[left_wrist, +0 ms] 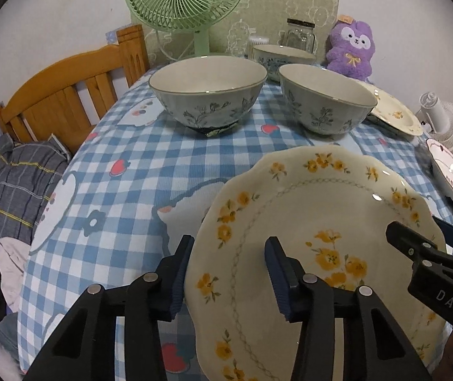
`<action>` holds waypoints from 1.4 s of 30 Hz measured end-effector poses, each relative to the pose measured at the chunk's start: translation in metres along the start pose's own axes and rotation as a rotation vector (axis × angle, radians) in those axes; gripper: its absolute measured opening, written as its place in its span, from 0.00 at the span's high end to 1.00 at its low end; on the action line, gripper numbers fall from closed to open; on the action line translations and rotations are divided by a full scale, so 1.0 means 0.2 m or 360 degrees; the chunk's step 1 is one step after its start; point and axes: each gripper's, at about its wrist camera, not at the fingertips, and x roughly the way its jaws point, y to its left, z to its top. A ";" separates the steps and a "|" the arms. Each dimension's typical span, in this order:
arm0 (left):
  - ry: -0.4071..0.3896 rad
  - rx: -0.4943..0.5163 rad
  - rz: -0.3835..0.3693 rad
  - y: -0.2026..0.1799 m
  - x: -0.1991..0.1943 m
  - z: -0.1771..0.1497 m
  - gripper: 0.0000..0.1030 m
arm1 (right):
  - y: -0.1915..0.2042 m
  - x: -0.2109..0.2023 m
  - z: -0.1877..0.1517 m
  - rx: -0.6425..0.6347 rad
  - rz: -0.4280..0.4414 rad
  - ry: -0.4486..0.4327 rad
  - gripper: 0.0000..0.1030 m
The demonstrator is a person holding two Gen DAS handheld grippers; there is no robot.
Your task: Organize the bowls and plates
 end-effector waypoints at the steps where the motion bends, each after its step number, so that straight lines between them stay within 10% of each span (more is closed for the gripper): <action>1: -0.0001 0.0000 -0.0002 0.00 0.00 0.00 0.55 | 0.00 0.01 0.00 0.0002 0.0002 0.0006 0.28; 42: 0.0025 0.0016 -0.0013 -0.13 -0.03 -0.02 0.56 | -0.13 -0.03 -0.02 0.0134 -0.0046 0.0035 0.51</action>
